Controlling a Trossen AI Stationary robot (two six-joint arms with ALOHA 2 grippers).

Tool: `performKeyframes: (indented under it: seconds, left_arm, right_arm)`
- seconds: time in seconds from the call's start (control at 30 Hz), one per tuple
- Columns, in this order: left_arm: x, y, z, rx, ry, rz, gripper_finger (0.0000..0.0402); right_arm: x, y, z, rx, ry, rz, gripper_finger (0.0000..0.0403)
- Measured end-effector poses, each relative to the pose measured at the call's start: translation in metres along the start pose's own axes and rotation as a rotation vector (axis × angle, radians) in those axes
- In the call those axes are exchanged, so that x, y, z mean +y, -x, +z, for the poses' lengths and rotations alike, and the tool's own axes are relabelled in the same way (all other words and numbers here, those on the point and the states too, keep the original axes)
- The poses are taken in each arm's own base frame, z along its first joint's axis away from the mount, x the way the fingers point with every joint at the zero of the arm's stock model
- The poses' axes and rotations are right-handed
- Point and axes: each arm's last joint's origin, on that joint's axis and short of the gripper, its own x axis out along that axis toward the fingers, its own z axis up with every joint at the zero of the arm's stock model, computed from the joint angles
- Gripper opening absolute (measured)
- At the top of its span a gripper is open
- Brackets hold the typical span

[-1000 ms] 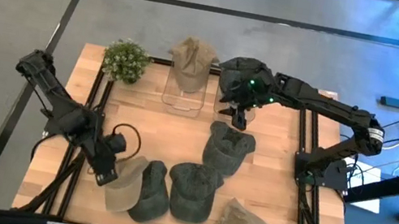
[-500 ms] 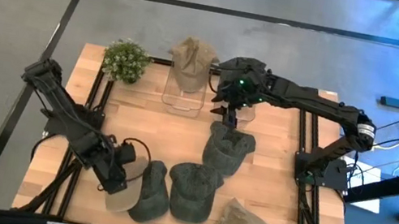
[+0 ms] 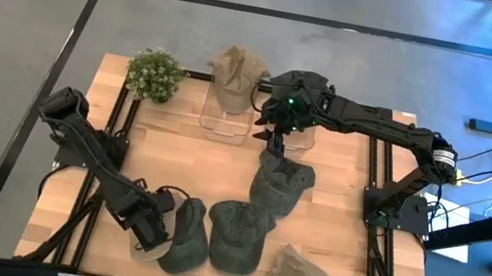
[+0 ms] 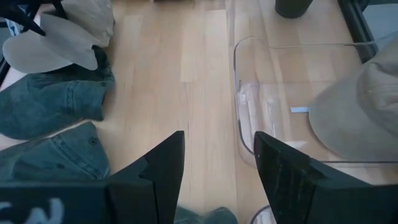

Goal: Pick & Place hat
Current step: Put the brown cap into the left transparent bin

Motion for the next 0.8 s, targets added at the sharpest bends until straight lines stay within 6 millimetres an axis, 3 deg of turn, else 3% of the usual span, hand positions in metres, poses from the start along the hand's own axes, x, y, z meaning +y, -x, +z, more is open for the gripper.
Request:
performKeyframes:
  seconds: [0.17,0.43,0.67,0.8]
  left_arm:
    - [-0.004,-0.01,0.004,0.03,0.003,0.018,0.0153]
    - [0.001,0.001,0.003,0.115,-0.116,-0.043,0.0016]
    - [0.024,0.039,0.002,0.104,-0.037,-0.042,0.0006]
    - [0.039,0.066,0.012,-0.028,0.024,-0.063,0.0005]
  right_arm:
    - [0.0,0.0,0.002,-0.02,0.005,-0.003,0.0193]
    - [0.0,0.0,0.003,-0.029,0.009,-0.005,0.0193]
    - [0.0,0.0,0.003,-0.029,0.009,-0.005,0.0193]
    - [0.0,0.0,0.003,-0.028,0.009,-0.005,0.0193]
